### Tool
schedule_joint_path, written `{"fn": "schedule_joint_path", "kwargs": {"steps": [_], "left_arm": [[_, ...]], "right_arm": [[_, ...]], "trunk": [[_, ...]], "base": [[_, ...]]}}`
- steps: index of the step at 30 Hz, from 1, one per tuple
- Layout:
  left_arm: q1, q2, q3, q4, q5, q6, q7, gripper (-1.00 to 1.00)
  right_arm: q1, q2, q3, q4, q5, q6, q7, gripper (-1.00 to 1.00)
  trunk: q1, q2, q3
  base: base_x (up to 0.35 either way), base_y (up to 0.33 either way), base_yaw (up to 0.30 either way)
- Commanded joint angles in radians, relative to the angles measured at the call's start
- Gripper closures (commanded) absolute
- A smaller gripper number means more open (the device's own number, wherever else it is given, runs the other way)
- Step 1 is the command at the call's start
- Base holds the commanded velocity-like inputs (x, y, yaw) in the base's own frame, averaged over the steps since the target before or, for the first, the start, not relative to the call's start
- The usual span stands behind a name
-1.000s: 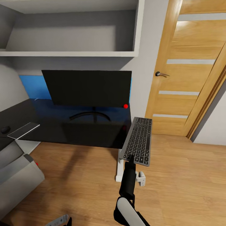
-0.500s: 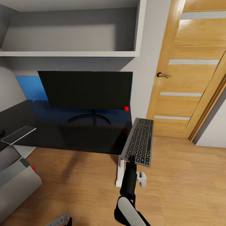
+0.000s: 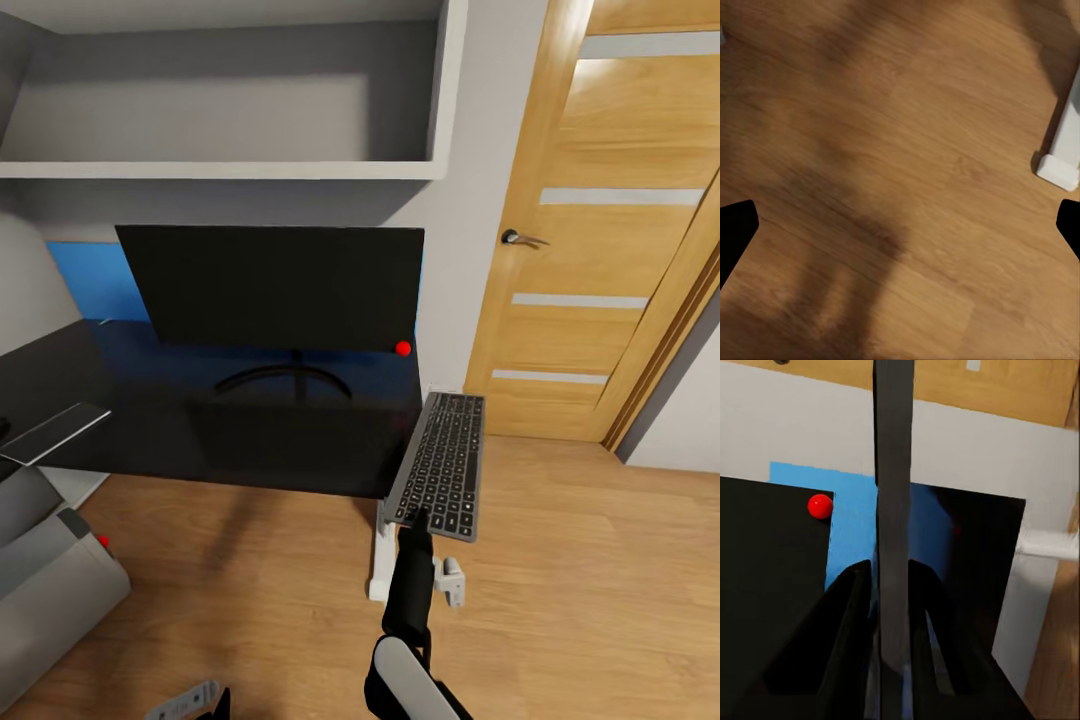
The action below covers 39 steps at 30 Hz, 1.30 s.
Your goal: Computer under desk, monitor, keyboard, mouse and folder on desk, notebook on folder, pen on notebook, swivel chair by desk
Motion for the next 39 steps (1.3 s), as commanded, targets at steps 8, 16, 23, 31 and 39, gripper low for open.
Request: {"fn": "schedule_joint_path", "kwargs": {"steps": [8, 16, 23, 31, 39], "left_arm": [[0.0, 0.002, -0.002, -0.002, 0.008, 0.004, 0.007, -1.0], [0.0, 0.002, -0.002, -0.002, 0.008, 0.004, 0.007, -1.0], [0.0, 0.002, -0.001, -0.002, 0.009, 0.005, 0.007, -1.0], [0.0, 0.002, -0.001, -0.002, 0.009, 0.005, 0.007, -1.0], [0.0, 0.002, -0.003, 0.0, 0.006, 0.003, 0.004, -1.0]], "right_arm": [[-0.001, 0.0, 0.005, 0.019, -0.003, -0.003, 0.014, 1.0], [-0.001, 0.0, 0.009, 0.019, -0.003, -0.004, 0.014, 1.0], [-0.001, 0.0, 0.002, 0.019, -0.003, -0.004, 0.016, 1.0], [-0.001, 0.0, -0.001, 0.018, -0.003, -0.004, 0.016, 1.0], [-0.001, 0.0, 0.0, 0.02, -0.002, -0.004, 0.017, 1.0]], "trunk": [[0.008, -0.015, -0.007], [0.008, -0.015, -0.002], [0.008, -0.015, 0.001], [0.008, -0.015, 0.002], [0.008, -0.015, 0.002]], "base": [[0.0, 0.0, 0.0], [0.0, 0.0, 0.027], [0.0, 0.0, 0.025], [0.0, 0.0, 0.001], [0.0, 0.0, 0.0]]}}
